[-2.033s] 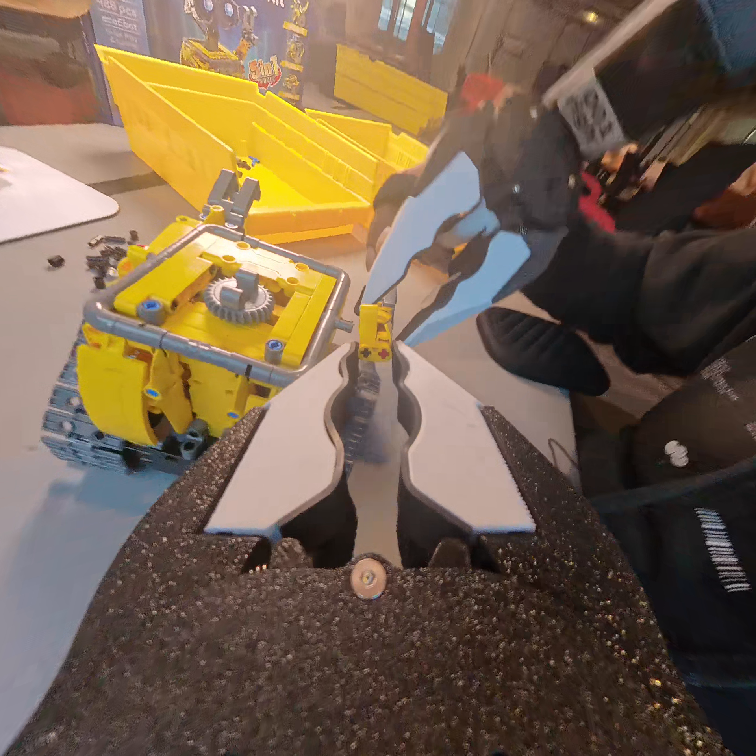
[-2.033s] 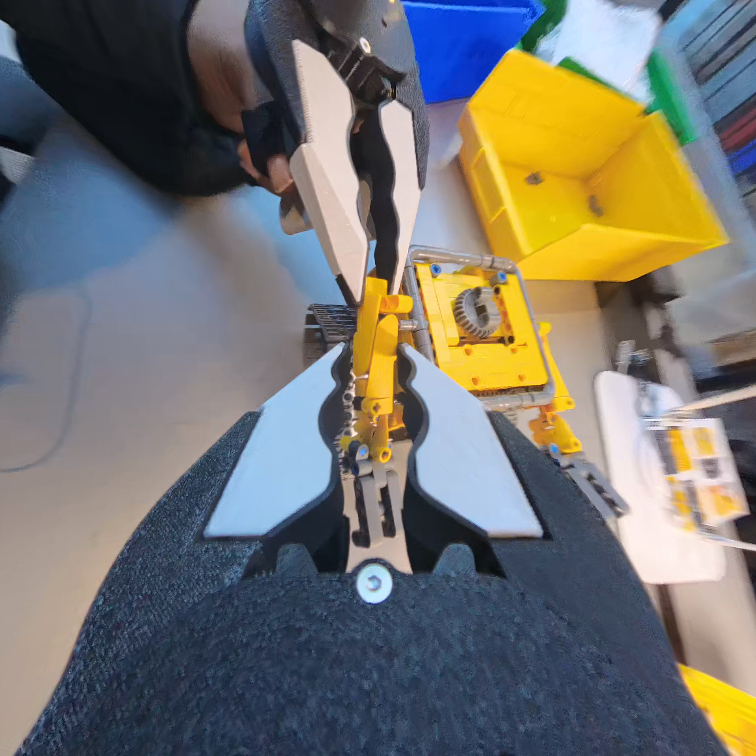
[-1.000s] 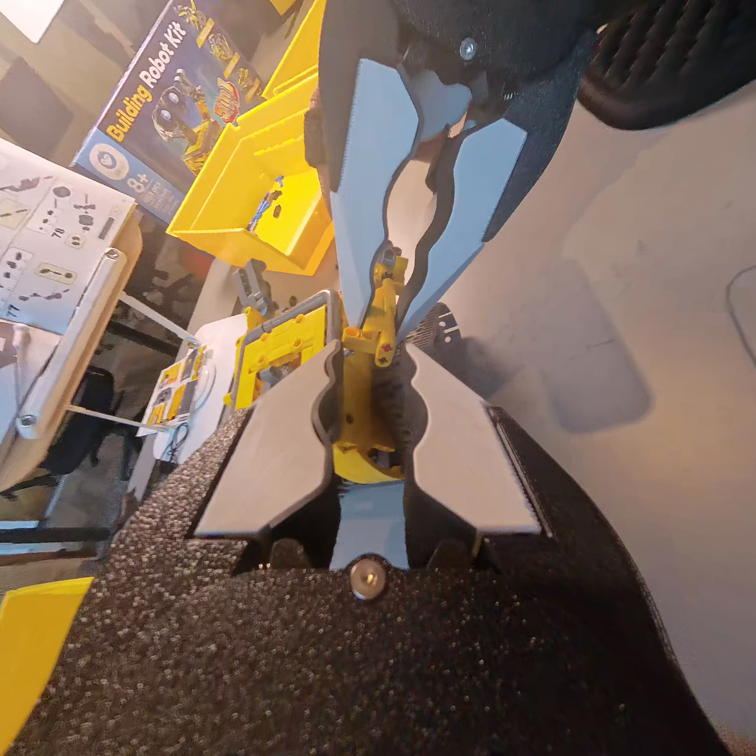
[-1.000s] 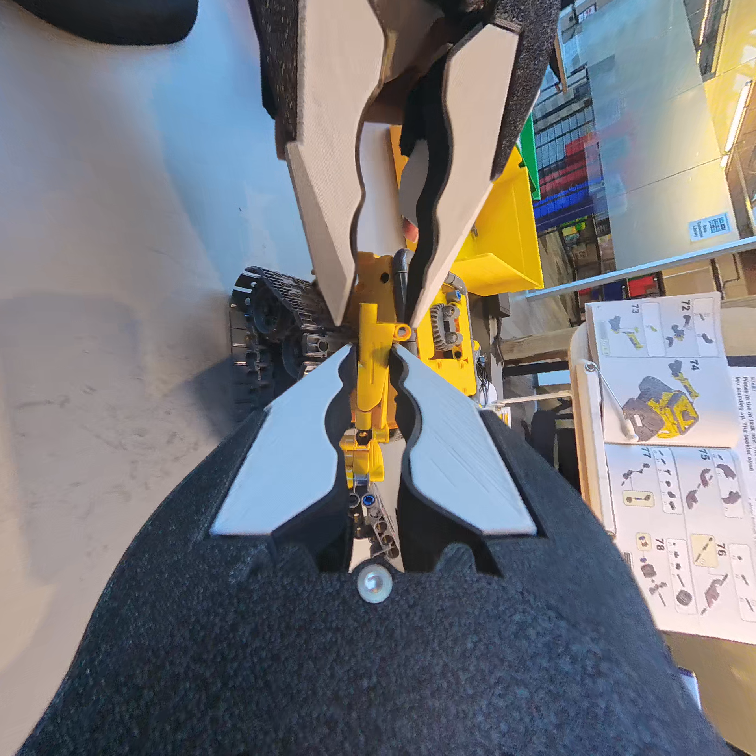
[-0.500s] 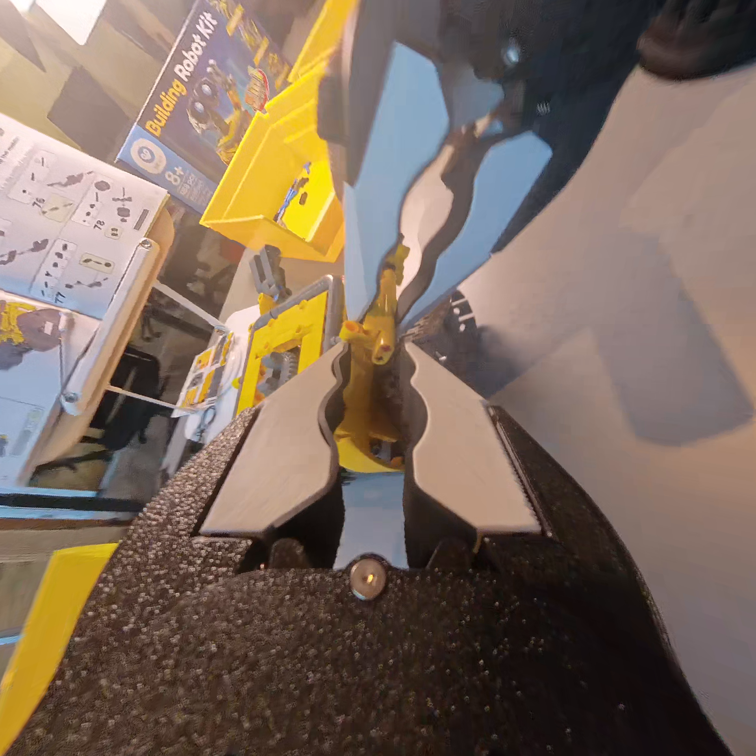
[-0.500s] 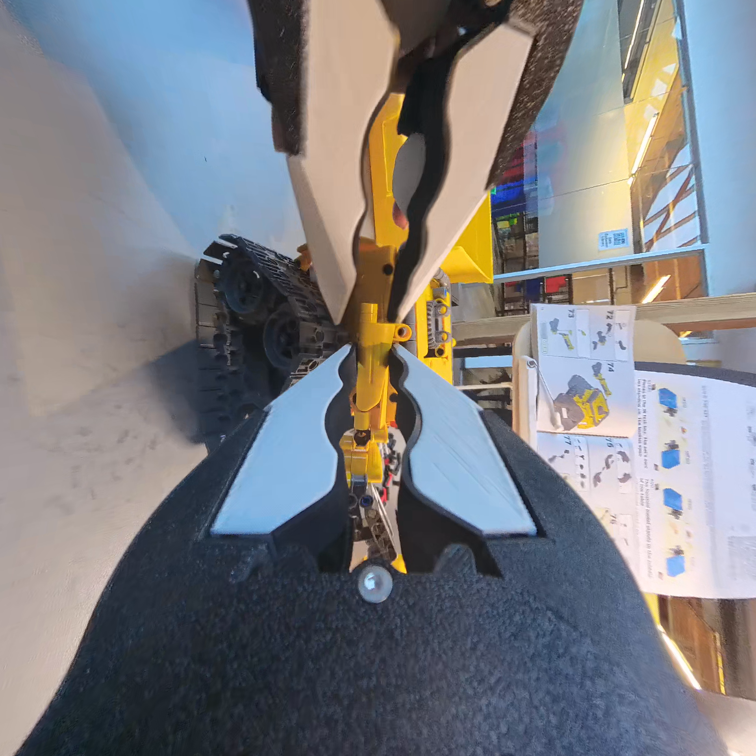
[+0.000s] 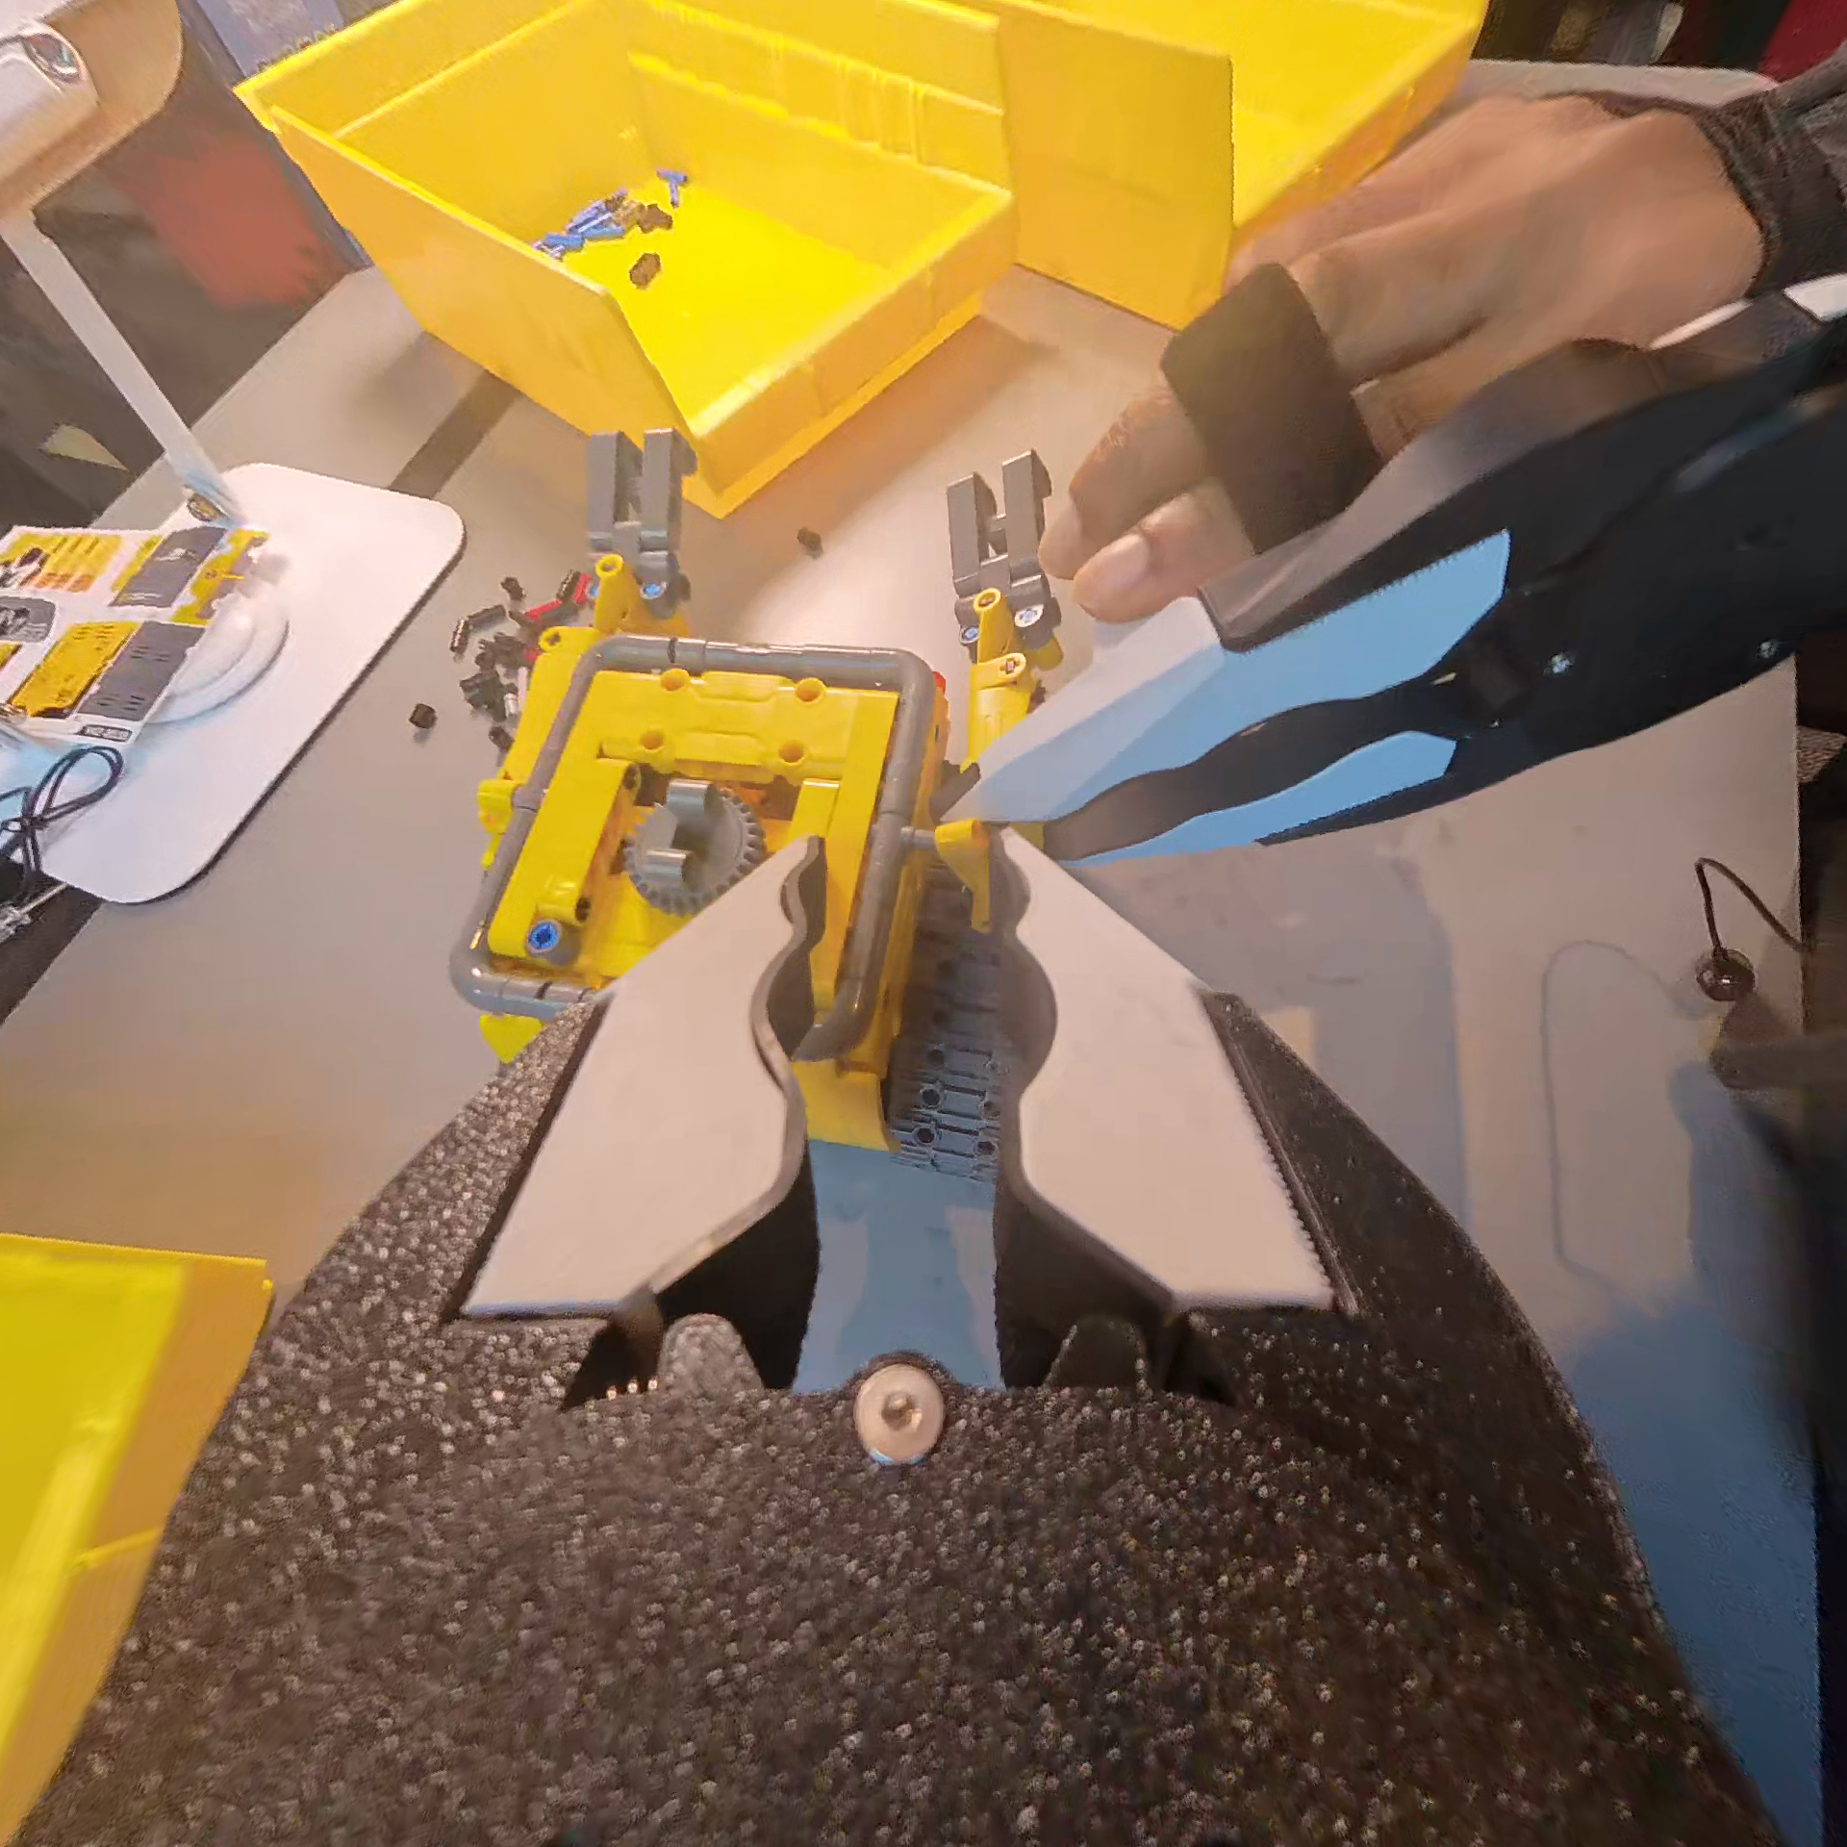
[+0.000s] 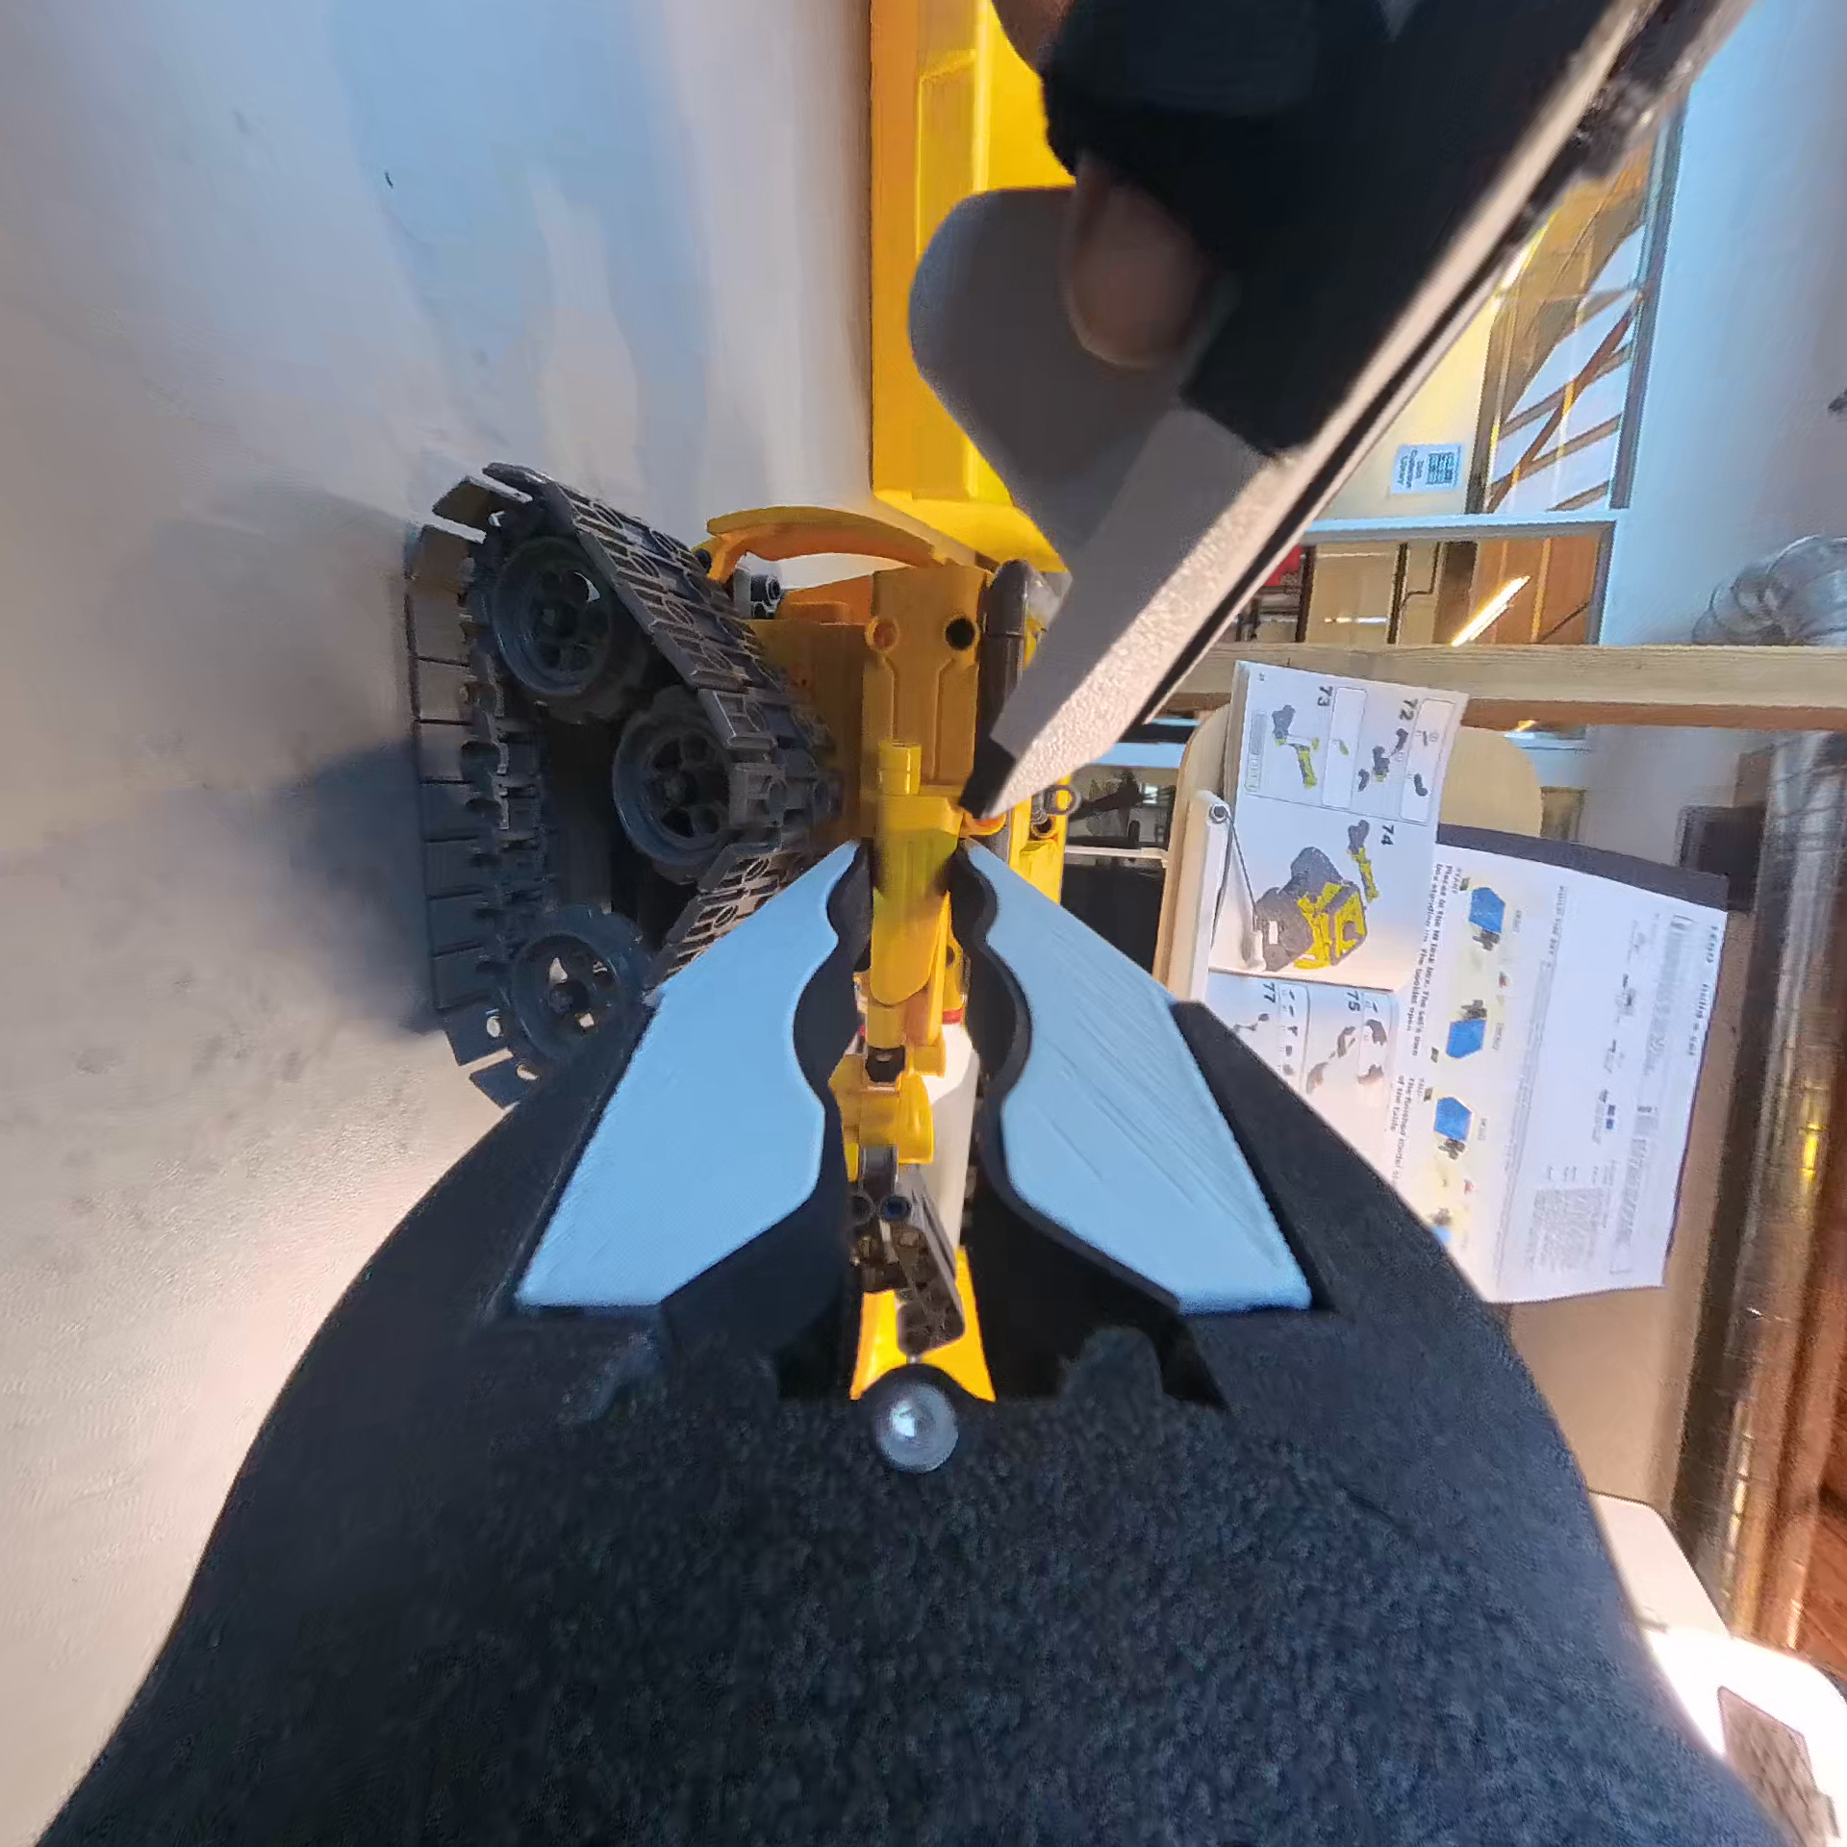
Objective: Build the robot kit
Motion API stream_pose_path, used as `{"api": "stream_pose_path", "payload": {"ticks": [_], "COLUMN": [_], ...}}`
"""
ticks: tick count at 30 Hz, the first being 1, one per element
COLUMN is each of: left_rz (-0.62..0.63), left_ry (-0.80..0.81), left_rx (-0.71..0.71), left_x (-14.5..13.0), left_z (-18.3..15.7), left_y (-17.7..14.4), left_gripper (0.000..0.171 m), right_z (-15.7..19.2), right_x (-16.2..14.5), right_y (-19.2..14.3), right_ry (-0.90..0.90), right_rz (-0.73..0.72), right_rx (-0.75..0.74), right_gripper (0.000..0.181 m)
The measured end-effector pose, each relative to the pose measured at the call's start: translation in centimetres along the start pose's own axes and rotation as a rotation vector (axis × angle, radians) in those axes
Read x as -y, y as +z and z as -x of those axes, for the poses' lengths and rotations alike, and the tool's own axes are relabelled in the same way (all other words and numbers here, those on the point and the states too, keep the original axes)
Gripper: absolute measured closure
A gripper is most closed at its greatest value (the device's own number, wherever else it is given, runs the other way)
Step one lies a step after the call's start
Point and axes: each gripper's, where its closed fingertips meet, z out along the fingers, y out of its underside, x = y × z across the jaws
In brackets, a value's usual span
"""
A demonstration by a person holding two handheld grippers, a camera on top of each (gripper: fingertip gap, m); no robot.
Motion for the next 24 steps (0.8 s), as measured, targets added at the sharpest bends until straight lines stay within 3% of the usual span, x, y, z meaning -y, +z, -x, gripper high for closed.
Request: {"api": "stream_pose_path", "payload": {"ticks": [5,14,24], "left_rz": [0.016,0.069,0.05], "left_ry": [-0.028,0.113,0.139], "left_rx": [-0.001,0.104,0.121], "left_x": [0.0,-0.32,-0.25], "left_z": [0.53,1.1,0.91], "left_y": [0.12,0.49,0.54], "left_gripper": [0.142,0.143,0.152], "right_z": [-0.08,-0.04,-0.07], "right_x": [-0.13,-0.31,-0.22], "right_y": [0.33,1.01,0.81], "right_ry": [-0.01,0.01,0.009], "right_rz": [0.027,0.02,-0.081], "right_rx": [-0.053,-0.175,-0.134], "right_gripper": [0.168,0.164,0.164]}}
